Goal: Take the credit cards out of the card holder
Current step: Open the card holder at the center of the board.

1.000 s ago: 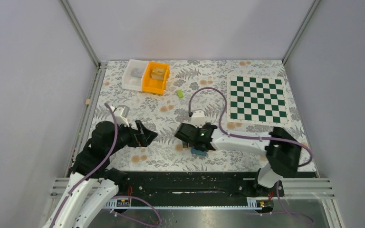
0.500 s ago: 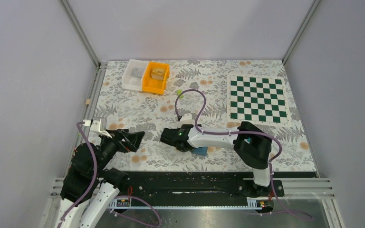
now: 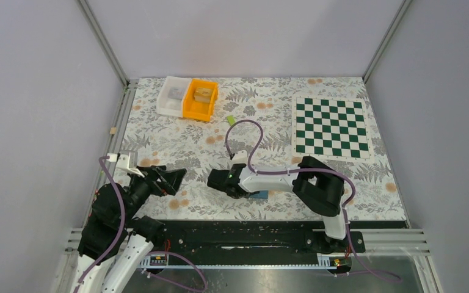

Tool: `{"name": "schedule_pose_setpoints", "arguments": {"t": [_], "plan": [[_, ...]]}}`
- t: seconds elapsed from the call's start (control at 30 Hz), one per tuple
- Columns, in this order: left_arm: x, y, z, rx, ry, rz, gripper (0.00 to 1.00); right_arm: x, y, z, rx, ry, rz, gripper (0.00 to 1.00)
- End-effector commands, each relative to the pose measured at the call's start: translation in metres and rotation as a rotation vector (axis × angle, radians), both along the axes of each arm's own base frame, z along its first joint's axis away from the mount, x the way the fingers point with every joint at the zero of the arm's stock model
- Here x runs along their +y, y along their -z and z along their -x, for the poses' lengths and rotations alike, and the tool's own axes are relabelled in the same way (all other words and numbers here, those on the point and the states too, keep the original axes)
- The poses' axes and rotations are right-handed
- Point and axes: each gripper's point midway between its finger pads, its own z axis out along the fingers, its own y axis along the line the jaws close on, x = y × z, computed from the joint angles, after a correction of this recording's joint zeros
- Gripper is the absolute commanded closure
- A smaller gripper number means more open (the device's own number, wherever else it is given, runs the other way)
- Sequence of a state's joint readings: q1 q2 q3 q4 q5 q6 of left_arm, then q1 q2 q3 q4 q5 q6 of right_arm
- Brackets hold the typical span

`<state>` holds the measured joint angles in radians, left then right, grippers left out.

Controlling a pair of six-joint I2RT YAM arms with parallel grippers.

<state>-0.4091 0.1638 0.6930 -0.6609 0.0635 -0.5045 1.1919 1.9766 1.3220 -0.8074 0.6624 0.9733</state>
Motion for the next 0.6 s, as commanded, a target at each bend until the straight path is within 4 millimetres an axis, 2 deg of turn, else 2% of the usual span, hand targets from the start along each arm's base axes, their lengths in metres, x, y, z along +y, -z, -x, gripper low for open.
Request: {"name": "schedule_pose_setpoints", "arguments": {"t": [0.0,0.07,0.13,0.17,0.23,0.4,0.57], "plan": [[-0.009,-0.013,0.002,-0.073,0.056,0.026,0.09,0.005,-0.01,0.005,-0.023,0.002,-0.114,0.69],[-0.011,-0.012,0.002,-0.065,0.065,0.025,0.09,0.007,-0.013,0.007,-0.019,-0.013,-0.144,0.76],[-0.012,-0.01,0.0,-0.047,0.067,0.026,0.09,0.012,-0.025,0.006,-0.027,-0.041,-0.195,0.85],[-0.014,-0.008,0.0,-0.038,0.072,0.026,0.09,0.017,-0.031,0.007,-0.028,-0.067,-0.231,0.92],[-0.016,-0.007,0.0,-0.02,0.084,0.021,0.09,0.033,-0.041,0.014,-0.011,-0.135,-0.347,1.0],[-0.01,-0.009,-0.003,0.01,0.044,0.002,0.09,0.076,-0.076,0.036,0.0,-0.317,-0.745,1.0],[-0.025,0.007,-0.006,0.114,0.098,0.024,0.09,0.077,-0.092,0.054,-0.011,-0.413,-0.944,1.0]]}}
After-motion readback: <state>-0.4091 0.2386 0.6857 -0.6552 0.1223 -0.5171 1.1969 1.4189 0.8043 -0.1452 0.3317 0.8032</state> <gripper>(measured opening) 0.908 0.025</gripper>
